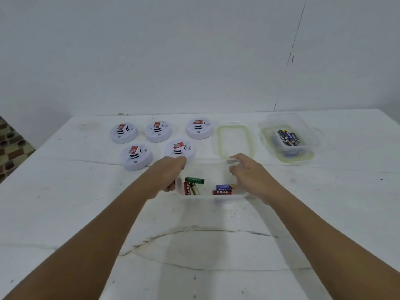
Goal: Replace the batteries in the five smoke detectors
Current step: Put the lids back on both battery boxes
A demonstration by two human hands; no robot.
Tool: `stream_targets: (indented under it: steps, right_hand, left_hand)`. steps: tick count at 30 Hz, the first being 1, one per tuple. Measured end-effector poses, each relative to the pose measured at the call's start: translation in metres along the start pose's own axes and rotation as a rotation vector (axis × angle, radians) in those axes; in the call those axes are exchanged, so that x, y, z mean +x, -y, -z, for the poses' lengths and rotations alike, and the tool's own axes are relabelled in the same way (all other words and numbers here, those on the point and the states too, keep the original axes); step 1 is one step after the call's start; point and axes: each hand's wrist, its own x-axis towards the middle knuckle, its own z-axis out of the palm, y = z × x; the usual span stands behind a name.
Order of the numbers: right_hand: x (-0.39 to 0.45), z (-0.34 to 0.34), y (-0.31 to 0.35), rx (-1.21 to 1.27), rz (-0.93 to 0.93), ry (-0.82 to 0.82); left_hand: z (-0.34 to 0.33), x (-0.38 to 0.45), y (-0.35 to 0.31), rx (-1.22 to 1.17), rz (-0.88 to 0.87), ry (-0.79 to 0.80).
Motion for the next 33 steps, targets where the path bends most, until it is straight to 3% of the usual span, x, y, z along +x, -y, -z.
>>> stream_targets:
  steps: [8, 15, 22, 28, 33]
  right_hand:
    - [-0.017, -0.013, -0.004, 0.042, -0.05, 0.016]
    - [0.012, -0.004, -0.021, -0.285, 0.233, -0.317]
    - [0.046, 0.0, -0.03, -0.75, 0.226, -0.241]
    - [0.047, -0.005, -0.042, -0.8, 0.476, -0.424]
    - [0.044, -0.003, -0.03, -0.763, 0.575, -0.551]
  left_hand:
    - [-0.004, 0.001, 0.045, -0.071, 0.032, 0.006]
    - [-0.008, 0.005, 0.065, -0.309, -0.051, -0.138]
    - [-0.017, 0.001, 0.077, -0.412, -0.125, -0.262]
    - [-0.019, -0.001, 0.076, -0.41, -0.137, -0.277]
    - [-0.02, -0.002, 0.077, -0.366, -0.165, -0.276]
